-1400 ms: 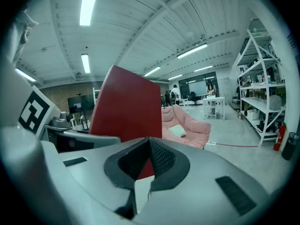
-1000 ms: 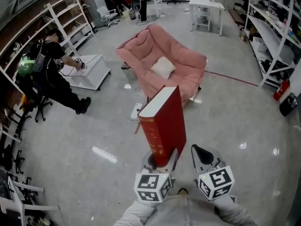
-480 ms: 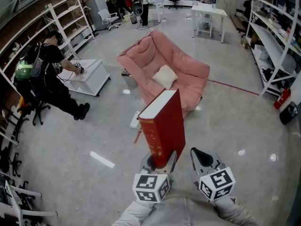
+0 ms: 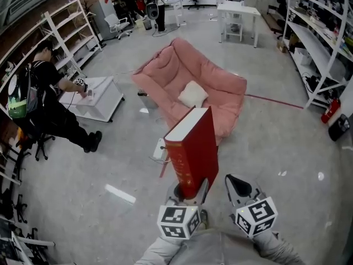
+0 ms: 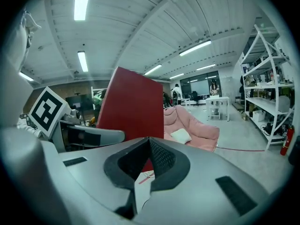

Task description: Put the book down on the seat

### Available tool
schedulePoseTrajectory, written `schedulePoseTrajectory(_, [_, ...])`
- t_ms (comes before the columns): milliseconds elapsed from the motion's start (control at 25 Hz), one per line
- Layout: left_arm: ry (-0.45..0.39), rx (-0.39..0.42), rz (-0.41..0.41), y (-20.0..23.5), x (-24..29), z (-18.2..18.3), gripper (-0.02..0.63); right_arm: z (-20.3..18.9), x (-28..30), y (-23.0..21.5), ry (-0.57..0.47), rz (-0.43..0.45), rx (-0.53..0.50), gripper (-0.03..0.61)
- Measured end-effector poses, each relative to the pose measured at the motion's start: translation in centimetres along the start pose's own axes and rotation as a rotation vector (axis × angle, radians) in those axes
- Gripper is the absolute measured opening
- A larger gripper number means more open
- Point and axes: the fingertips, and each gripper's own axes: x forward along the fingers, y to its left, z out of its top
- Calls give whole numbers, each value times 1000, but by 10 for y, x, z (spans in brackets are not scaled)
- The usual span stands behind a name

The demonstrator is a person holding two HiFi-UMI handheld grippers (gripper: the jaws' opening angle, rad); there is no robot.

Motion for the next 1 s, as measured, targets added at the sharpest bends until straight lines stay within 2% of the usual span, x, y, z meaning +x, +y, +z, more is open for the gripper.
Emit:
schedulePoseTrajectory(600, [29, -8, -45, 64, 51, 26, 235, 19, 82, -15, 18, -47, 15, 5])
schedulePoseTrajectory(1000, [49, -14, -51, 77, 71, 32, 235, 22, 101, -26, 29, -58, 40, 5])
